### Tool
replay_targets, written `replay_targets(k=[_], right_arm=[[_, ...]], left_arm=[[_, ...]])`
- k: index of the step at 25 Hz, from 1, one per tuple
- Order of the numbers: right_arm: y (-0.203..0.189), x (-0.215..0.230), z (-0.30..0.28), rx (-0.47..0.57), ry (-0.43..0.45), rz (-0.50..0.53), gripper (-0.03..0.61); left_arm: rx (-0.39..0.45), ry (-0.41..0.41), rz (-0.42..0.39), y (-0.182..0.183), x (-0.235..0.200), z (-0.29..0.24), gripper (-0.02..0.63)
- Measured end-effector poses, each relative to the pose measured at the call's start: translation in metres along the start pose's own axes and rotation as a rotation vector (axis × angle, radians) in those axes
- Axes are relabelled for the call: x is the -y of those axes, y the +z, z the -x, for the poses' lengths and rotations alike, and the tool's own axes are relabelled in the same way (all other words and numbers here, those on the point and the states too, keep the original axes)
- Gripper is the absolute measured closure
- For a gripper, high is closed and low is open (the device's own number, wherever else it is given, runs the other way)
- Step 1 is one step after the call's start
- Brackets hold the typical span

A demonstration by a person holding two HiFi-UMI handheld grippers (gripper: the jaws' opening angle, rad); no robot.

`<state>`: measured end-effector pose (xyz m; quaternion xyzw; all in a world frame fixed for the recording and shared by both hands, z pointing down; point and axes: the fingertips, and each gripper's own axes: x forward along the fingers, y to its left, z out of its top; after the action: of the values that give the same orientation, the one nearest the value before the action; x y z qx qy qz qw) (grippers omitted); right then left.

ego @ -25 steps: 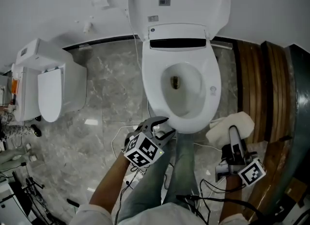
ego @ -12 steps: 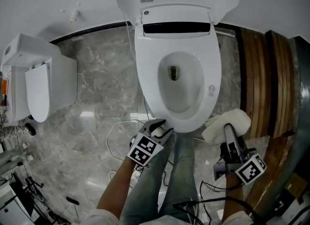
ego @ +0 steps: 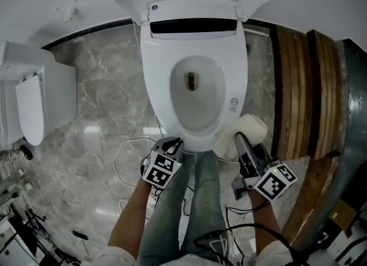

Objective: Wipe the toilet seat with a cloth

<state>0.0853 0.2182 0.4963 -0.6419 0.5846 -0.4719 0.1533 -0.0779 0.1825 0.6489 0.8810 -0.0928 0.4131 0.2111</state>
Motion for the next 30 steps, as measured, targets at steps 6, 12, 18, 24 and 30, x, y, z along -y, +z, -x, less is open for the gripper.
replay_targets(k=[6,12,18,24,30], right_arm=[[0.019,0.002,-0.022,-0.06,0.026,0.027,0.477],[0.031,0.011,-0.045,-0.155,0.073,0.041,0.477],[0.041,0.024,-0.074,-0.349,0.123,0.133,0.477],[0.069,0.065,-0.114,-0.658,0.089,0.647,0.477],[0.098,0.092,-0.172,-0.84,0.096,0.995,0.477]], left_arm=[[-0.057,0.029,0.078,-0.01,-0.01,-0.014,0.588],[-0.049,0.008,0.184,-0.003,-0.01,-0.013,0.595],[0.079,-0.023,0.272,0.056,0.009,0.009,0.595],[0.254,0.049,0.312,0.141,0.005,0.02,0.603],[0.377,0.06,0.386,0.205,-0.02,0.014,0.603]])
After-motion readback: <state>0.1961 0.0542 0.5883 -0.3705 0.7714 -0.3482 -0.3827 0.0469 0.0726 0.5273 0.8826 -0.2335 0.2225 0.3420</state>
